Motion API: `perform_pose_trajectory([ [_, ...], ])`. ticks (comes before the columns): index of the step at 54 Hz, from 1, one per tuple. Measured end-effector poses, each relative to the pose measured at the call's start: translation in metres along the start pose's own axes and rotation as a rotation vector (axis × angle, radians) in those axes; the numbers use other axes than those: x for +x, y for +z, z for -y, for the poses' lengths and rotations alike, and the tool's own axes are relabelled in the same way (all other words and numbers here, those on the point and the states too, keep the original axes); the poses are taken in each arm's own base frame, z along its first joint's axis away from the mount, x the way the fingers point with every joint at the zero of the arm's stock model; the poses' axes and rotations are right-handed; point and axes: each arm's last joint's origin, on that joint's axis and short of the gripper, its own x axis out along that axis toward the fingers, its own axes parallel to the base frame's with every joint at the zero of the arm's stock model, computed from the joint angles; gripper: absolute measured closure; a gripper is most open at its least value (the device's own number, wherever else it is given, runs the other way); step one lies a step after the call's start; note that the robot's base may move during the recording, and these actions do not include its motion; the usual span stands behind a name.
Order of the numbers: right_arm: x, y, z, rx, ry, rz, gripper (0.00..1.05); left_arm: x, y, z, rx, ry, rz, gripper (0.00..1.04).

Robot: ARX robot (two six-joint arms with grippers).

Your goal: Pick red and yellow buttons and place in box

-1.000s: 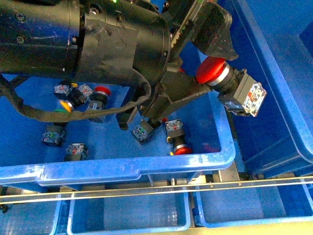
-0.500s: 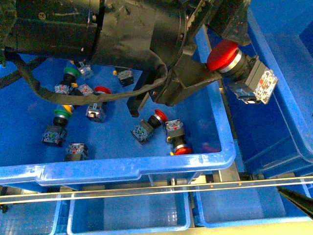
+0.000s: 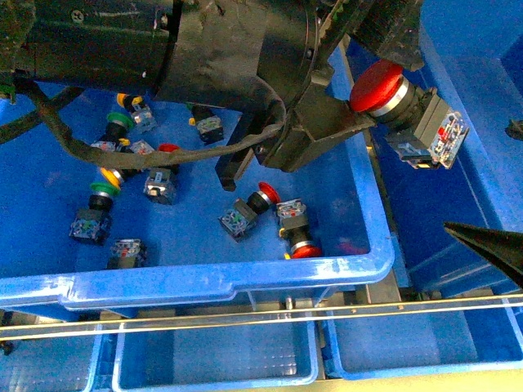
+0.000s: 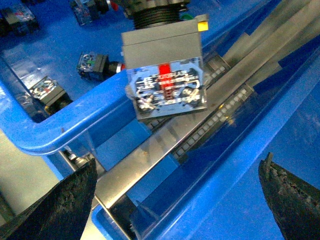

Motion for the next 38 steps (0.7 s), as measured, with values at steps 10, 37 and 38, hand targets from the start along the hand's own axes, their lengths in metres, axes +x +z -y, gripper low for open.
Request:
perform_pose_trajectory([
  [10,0.006,0.003,0.007,-0.012,-0.025,-0.005,0.07,0.001,-0.002,0.001,0.003,0.000,-0.004,0.70],
  [37,0.010,0.009,0.013,-0.025,-0.032,-0.007,0.07,0.010,-0.007,-0.009,0.000,0.031,-0.008,0.70],
  [38,0.010,0.009,0.013,-0.024,-0.031,-0.009,0.07,0.011,-0.007,-0.009,0.000,0.032,-0.009,0.70],
])
